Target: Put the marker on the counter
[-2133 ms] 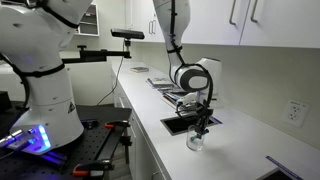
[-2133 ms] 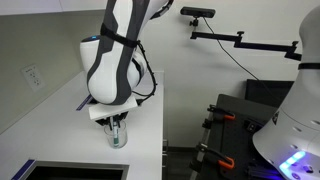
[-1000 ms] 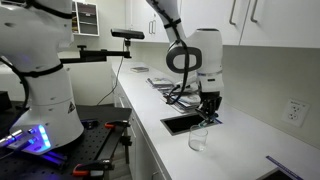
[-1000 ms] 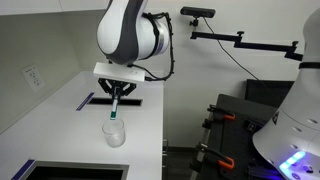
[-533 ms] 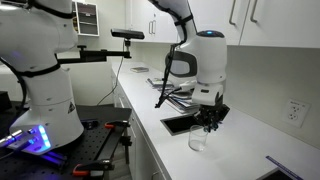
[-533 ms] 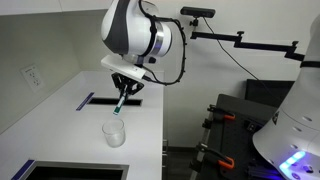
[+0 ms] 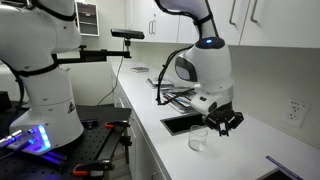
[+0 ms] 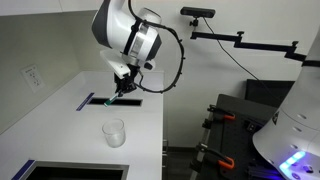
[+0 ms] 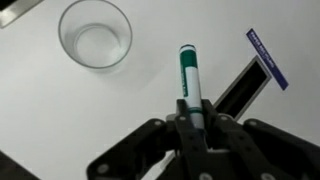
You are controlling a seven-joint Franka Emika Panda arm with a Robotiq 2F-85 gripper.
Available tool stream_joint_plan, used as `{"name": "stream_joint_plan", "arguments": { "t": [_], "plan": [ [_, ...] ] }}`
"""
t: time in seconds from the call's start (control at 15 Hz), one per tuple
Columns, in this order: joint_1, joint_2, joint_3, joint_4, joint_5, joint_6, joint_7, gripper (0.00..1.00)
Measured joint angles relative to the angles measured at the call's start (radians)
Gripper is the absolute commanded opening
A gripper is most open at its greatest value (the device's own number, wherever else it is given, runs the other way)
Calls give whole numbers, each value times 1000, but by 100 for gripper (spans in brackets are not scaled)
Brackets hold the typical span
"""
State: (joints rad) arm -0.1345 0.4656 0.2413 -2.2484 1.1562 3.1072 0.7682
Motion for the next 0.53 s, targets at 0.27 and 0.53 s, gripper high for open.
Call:
{"name": "stream_joint_plan", "arguments": {
  "t": [0.27, 0.53],
  "plan": [
    [-78, 163, 76, 150, 83, 2, -81, 5],
    [-145, 350, 96, 318, 72, -43, -209, 5]
  ]
}}
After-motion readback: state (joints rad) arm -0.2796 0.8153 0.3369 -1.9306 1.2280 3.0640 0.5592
